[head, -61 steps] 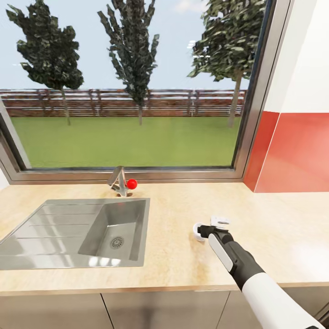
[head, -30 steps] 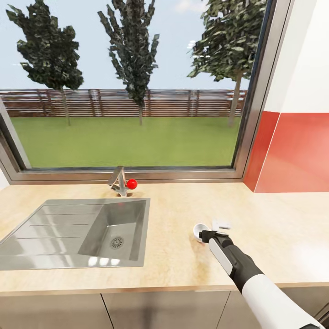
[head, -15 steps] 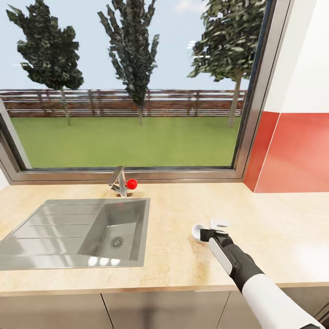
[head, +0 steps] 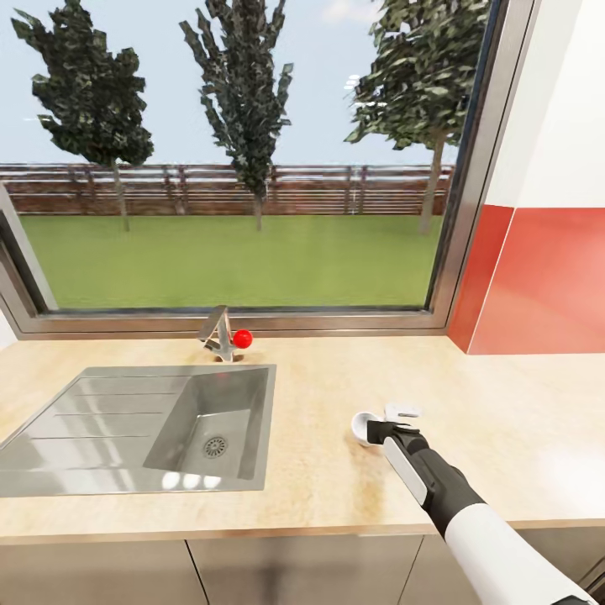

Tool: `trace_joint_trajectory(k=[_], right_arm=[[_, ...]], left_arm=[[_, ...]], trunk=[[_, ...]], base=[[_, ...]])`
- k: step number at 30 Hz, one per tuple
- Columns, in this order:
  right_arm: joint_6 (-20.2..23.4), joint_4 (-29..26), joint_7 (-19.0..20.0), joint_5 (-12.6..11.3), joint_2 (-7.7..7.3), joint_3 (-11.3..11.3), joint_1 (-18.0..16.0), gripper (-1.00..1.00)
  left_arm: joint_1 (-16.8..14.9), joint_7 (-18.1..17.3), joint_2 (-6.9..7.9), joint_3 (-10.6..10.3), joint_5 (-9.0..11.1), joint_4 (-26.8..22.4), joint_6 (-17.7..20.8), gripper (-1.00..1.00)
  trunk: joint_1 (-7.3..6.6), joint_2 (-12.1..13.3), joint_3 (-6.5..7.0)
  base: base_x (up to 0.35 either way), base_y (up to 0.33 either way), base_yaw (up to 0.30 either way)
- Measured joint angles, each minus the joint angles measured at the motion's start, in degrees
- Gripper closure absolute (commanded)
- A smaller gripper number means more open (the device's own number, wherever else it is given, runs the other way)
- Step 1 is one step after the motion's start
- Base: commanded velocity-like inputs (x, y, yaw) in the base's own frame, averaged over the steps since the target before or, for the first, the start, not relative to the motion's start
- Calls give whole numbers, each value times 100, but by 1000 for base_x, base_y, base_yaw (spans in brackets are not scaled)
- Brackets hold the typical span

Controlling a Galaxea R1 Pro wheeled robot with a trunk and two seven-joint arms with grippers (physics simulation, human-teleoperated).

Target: Set up a coffee station on the kitchen countertop: keep the coffee maker on the countertop, move the bottle of coffee from the kitchen shelf to the counter next to the coffee maker, place a paper coffee filter on top of the coffee maker, put the saucer next to the coffee maker with the coffee cup on the saucer, and place the electric kettle next to the coffee maker.

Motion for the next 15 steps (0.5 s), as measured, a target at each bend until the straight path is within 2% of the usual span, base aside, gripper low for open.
trace_joint_trajectory(k=[6,7,8,15], right_arm=[[-11,9,-12,-30,12,-14,-1,100],[-13,-2,-10,-100,17,-13,2,100],[-14,-105,-13,-183,23,-12,5,100],[19,-576,-25,-182,25,-11,5,100]], left_arm=[[0,-1,0,-4,-5,1,-6,-100],[-1,-2,0,-4,-7,1,-6,-100],[-2,-6,0,-5,-8,1,-6,-100],[-2,-8,0,-5,-9,1,-6,-100]], trunk=[[0,0,1],[1,2,0],[1,4,-1],[1,4,-2]], base=[[0,0,0],[0,0,0],[0,0,0],[0,0,0]])
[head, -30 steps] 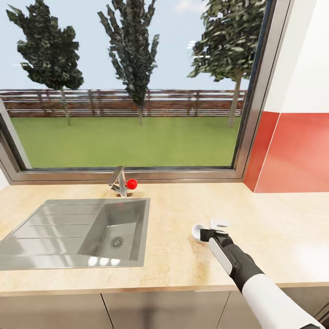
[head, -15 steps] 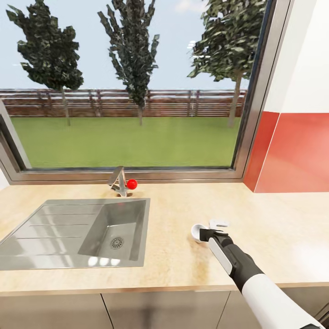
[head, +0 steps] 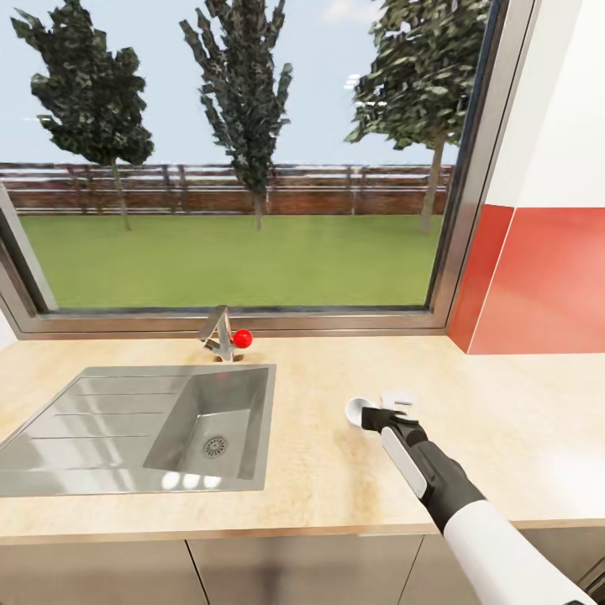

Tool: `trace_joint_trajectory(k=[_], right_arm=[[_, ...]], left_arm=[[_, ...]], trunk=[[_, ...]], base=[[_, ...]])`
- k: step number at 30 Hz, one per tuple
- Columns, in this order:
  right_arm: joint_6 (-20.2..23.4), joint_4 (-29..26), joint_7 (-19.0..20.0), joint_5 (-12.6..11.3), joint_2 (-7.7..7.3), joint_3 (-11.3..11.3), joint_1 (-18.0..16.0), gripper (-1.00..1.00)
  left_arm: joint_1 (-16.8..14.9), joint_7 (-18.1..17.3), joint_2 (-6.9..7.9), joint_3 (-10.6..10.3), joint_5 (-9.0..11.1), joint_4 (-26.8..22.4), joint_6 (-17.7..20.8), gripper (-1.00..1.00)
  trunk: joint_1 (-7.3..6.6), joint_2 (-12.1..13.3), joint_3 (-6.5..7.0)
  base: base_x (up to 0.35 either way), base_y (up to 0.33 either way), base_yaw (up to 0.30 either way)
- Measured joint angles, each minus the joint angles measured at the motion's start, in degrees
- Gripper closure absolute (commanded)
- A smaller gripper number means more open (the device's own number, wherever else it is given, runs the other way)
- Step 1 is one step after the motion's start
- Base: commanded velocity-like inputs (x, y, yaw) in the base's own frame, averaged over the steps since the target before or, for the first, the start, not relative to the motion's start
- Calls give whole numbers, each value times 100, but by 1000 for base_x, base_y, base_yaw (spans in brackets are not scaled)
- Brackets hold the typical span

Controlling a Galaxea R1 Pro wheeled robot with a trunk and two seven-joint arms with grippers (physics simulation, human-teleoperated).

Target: Set up a coffee station on the kitchen countertop: keep the coffee maker on the countertop, move the bottle of coffee from the kitchen shelf to the counter next to the coffee maker, place a paper coffee filter on top of the coffee maker, put the saucer next to the coffee maker with the coffee cup on the saucer, and place the electric kettle next to the coffee maker.

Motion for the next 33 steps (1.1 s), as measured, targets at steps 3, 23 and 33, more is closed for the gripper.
trace_joint_trajectory(k=[3,23,33], right_arm=[[18,-300,-11,11,-2,2,0,100],[691,-1646,-23,7,-22,31,1,100],[1052,-1739,-17,-4,-27,21,-1,100]], left_arm=[[0,-3,0,0,0,0,-2,-100],[-9,7,-41,39,2,-96,-321,-100],[-15,8,-50,42,9,-115,-350,-100]], trunk=[[0,0,0],[3,0,0],[4,1,0]], base=[[0,0,0],[-51,0,0],[-328,0,94]])
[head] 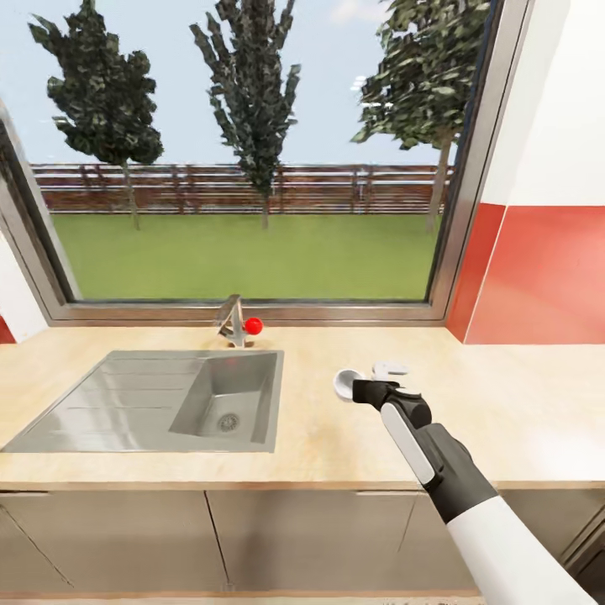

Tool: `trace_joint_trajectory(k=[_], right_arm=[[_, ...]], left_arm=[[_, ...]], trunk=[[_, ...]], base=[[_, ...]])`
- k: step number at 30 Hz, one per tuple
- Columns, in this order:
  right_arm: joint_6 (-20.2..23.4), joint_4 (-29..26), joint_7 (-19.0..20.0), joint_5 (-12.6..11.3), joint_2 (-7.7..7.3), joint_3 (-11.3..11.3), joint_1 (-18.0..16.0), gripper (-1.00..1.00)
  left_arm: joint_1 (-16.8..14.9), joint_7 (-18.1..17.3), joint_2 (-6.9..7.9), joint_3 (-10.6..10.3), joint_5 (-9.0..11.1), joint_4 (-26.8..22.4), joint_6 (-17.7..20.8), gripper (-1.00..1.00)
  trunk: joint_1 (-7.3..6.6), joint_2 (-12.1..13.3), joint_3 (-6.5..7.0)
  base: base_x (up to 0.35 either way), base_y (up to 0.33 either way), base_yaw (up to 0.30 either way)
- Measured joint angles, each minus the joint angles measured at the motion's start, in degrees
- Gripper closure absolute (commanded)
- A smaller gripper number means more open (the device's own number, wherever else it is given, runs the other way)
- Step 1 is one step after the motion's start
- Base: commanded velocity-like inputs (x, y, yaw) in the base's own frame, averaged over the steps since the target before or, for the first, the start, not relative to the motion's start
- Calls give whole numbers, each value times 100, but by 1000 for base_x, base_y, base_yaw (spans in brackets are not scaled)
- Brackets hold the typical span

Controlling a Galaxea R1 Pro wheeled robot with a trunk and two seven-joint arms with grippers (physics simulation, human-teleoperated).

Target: Set up a coffee station on the kitchen countertop: keep the coffee maker on the countertop, move the bottle of coffee from the kitchen shelf to the counter next to the coffee maker, place a paper coffee filter on top of the coffee maker, put the saucer next to the coffee maker with the coffee cup on the saucer, and place the electric kettle next to the coffee maker.

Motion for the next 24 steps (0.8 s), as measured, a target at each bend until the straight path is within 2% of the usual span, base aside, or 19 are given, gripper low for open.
trace_joint_trajectory(k=[6,18,24], right_arm=[[1,0,2,-4,0,0,0,100],[1,8,2,-4,0,6,0,100],[1,10,2,-4,4,8,-1,100]], left_arm=[[0,0,-6,3,0,-1,-1,-100],[-1,0,-11,2,0,-1,-1,-100],[0,-2,-11,7,0,-2,-139,-100]], trunk=[[-3,-1,0],[-3,-1,0],[-3,-1,-1]], base=[[-167,0,273],[-11,0,278],[-5,0,279]])
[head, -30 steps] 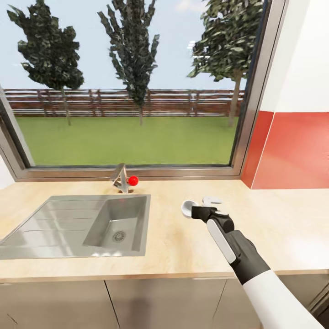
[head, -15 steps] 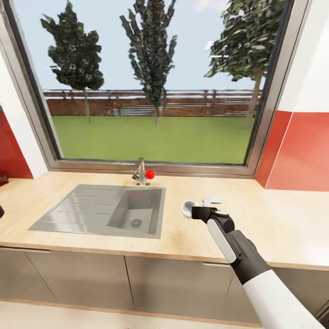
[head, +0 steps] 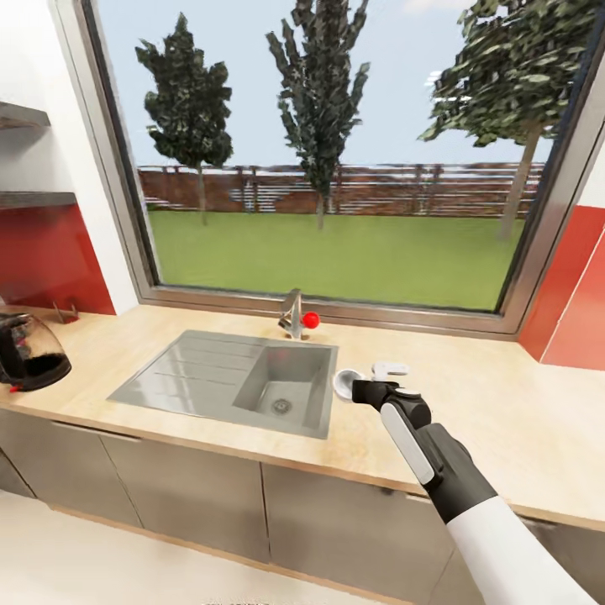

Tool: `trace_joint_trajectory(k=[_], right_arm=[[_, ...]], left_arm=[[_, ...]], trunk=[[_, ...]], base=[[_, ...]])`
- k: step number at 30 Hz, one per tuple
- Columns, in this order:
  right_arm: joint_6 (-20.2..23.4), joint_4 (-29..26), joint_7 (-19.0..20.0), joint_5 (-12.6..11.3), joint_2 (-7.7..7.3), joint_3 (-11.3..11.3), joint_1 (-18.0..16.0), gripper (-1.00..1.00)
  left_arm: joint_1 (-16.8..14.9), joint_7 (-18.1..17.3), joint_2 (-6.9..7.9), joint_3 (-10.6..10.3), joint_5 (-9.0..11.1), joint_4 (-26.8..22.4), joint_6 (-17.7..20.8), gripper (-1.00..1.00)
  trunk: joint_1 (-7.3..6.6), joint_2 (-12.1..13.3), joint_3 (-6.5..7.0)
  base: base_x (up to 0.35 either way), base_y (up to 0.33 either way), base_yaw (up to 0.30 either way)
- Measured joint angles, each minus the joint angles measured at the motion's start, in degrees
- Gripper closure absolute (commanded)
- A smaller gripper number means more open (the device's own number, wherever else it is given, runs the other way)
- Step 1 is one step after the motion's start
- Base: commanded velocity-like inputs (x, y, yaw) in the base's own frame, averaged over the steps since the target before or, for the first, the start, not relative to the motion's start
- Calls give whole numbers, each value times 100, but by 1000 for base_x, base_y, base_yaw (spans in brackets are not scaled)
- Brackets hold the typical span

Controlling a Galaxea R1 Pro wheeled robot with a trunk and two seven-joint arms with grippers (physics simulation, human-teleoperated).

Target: Set up a coffee station on the kitchen countertop: keep the coffee maker on the countertop, move the bottle of coffee from the kitchen shelf to the counter next to the coffee maker, place a paper coffee filter on top of the coffee maker, put the saucer next to the coffee maker with the coffee cup on the saucer, and place the electric kettle next to the coffee maker.

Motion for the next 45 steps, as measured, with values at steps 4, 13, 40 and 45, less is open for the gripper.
trace_joint_trajectory(k=[4,13,40,45], right_arm=[[-1,-1,0,-2,4,1,0,100],[-3,-9,-2,-4,-5,-4,1,100],[1,-9,0,-9,-5,0,-1,100],[2,-10,-2,-8,-4,0,-2,100]], left_arm=[[-3,6,-4,1,0,0,-59,-100],[-9,11,-9,2,12,-1,-62,-100],[-19,0,-52,-6,263,-1,-70,-100],[-17,0,-53,-4,263,-1,-72,-100]], trunk=[[3,0,0],[0,1,19],[0,-3,123],[1,-5,148]], base=[[-238,40,279],[-173,197,279],[-1,46,266],[0,0,234]])
